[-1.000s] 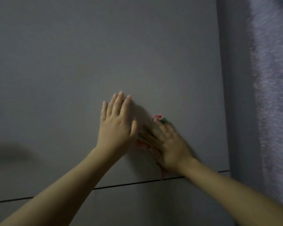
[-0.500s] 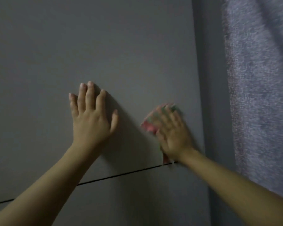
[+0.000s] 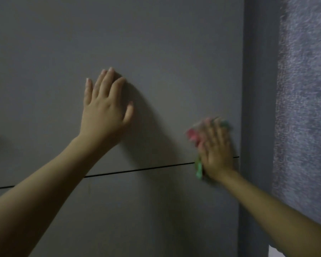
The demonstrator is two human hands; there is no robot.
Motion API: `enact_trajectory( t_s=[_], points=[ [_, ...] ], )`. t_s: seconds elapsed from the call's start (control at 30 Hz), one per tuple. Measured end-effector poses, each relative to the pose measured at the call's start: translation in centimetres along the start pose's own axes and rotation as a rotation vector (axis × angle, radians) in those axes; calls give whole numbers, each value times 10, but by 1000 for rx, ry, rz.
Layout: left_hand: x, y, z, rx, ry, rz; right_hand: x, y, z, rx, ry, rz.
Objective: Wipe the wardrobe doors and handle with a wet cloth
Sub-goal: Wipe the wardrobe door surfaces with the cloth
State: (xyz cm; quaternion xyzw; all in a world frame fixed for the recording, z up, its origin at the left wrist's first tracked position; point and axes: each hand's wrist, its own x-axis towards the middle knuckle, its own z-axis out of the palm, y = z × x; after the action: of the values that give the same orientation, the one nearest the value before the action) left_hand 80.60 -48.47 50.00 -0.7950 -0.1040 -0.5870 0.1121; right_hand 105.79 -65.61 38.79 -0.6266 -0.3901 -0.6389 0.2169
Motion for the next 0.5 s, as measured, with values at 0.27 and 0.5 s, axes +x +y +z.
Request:
enact_trajectory(
  t_s=[0.27,0.5],
  points=[
    [-68,-23,-7,48,7,-137,-22,-130,7,111,-9,128],
    [-122,-34,-19,78,20,-253,12,-80,4,16,42,363]
  ],
)
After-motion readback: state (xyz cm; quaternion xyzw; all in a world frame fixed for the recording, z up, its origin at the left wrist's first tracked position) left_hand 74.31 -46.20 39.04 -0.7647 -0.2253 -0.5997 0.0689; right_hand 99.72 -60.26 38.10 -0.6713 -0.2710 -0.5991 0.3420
